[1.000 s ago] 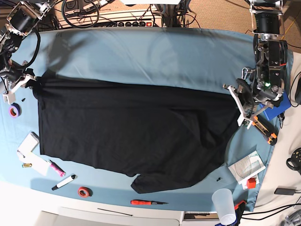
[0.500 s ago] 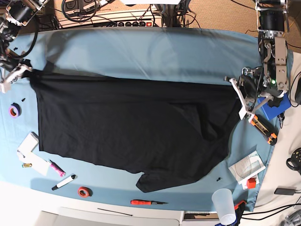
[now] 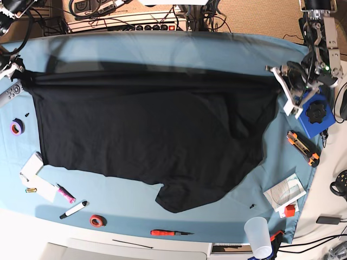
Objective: Layout the t-shirt on the table in an organized manner, then fold the t-shirt properly
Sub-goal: 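Pull the shirt edge taut with the left gripper, then release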
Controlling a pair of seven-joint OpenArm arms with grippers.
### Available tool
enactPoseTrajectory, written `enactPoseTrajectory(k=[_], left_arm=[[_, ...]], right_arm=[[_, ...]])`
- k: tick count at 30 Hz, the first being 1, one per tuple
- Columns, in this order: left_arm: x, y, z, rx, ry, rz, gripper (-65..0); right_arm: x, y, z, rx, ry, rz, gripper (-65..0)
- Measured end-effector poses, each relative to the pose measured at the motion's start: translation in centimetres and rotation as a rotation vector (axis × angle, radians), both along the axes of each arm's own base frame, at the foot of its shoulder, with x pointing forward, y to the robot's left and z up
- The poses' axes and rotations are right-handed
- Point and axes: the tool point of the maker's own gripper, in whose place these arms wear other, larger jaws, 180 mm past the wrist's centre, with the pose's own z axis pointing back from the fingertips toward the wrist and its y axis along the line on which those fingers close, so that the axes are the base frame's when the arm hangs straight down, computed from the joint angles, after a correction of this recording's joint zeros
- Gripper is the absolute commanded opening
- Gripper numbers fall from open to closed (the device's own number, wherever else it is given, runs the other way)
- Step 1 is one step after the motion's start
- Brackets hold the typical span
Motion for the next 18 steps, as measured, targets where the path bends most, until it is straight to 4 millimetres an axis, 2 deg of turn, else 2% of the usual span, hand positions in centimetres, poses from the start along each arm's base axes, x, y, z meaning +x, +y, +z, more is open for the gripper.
enactPoseTrajectory(k=[7,14,15,16,18], left_arm=[[-2.1,0.0,-0.6,0.009,0.040,-0.006,-65.0],[-2.5,-0.1,-0.7,0.006,0.043,-0.008,-65.0],[-2.5,-0.1,-0.7,0.007,0.043,-0.008,-62.8],[-2.5,-0.1,-0.7,0.007,0.043,-0.008,-57.7],[-2.6,-0.1,-0.7,0.007,0.044,-0.008,-49.1]], right_arm=[[-2.2,0.3,-0.9,0.023,0.045,0.001,-65.0],[-1.8,0.7,-0.5,0.047,0.011,0.003,-65.0],[-1.8,0.7,-0.5,0.048,0.011,0.003,-65.0],[-1.8,0.8,-0.6,0.049,0.011,0.002,-65.0],[-1.8,0.8,-0.6,0.050,0.012,0.002,-56.4]])
